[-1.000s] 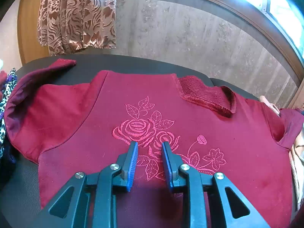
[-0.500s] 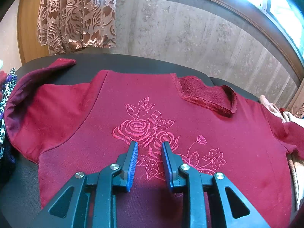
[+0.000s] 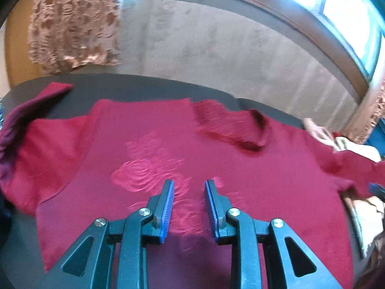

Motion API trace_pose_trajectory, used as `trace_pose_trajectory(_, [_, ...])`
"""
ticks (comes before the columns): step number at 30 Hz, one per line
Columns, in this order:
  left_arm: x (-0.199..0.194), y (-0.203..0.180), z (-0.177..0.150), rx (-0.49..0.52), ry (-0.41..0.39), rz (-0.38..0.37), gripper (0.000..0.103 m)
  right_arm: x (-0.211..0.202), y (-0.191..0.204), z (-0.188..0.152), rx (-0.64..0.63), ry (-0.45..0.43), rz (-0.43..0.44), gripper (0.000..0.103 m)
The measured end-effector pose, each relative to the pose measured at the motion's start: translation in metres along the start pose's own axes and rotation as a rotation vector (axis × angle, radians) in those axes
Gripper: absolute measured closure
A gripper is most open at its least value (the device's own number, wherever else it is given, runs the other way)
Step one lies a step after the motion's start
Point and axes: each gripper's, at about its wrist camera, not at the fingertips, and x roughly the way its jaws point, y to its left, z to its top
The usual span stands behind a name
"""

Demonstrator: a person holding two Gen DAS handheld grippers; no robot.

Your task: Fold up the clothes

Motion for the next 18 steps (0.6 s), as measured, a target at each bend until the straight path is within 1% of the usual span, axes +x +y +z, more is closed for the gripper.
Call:
trace_pose_trajectory(1, [0.003,-0.003,0.004,0.012,0.011,-0.019,0.078,0.020,0.017,0.007,-0.047,0.022,0.043,0.050])
trace_pose_trajectory(4, [0.017,-0.013,0.022,0.035,0.047,-0.092,0.078,0.076,0.058,0.029,-0.171,0.087,0.087,0.051])
trace_pose_trajectory(6, [0.029,-0.018,0.029,0.057,0.064,-0.093,0.077,0.116,0.073,0.046,-0.206,0.139,0.061,0.052])
trace_pose_trajectory(8, [0.045,-0.017,0.035,0.085,0.059,-0.051,0.077,0.146,0.078,0.056,-0.208,0.175,0.012,0.052])
trace_pose_trajectory(10, [0.060,-0.009,0.040,0.065,0.060,-0.052,0.077,0.171,0.073,0.061,-0.190,0.202,-0.031,0.052])
trace_pose_trajectory(11, [0.064,-0.001,0.044,0.038,0.051,-0.077,0.077,0.180,0.070,0.061,-0.172,0.208,-0.049,0.052])
trace_pose_trajectory(12, [0.068,0.006,0.049,0.011,0.045,-0.101,0.078,0.191,0.064,0.061,-0.140,0.205,-0.064,0.051])
trace_pose_trajectory(13, [0.074,0.015,0.055,-0.017,0.045,-0.123,0.079,0.194,0.061,0.060,-0.122,0.178,-0.070,0.050])
trace_pose_trajectory(15, [0.084,0.029,0.066,-0.047,0.057,-0.166,0.087,0.197,0.060,0.060,-0.107,0.125,-0.082,0.046])
trace_pose_trajectory(17, [0.092,0.038,0.075,-0.056,0.069,-0.199,0.089,0.201,0.060,0.063,-0.079,0.106,-0.078,0.032])
trace_pose_trajectory(18, [0.096,0.041,0.079,-0.057,0.072,-0.211,0.090,0.205,0.062,0.065,-0.079,0.104,-0.078,0.029])
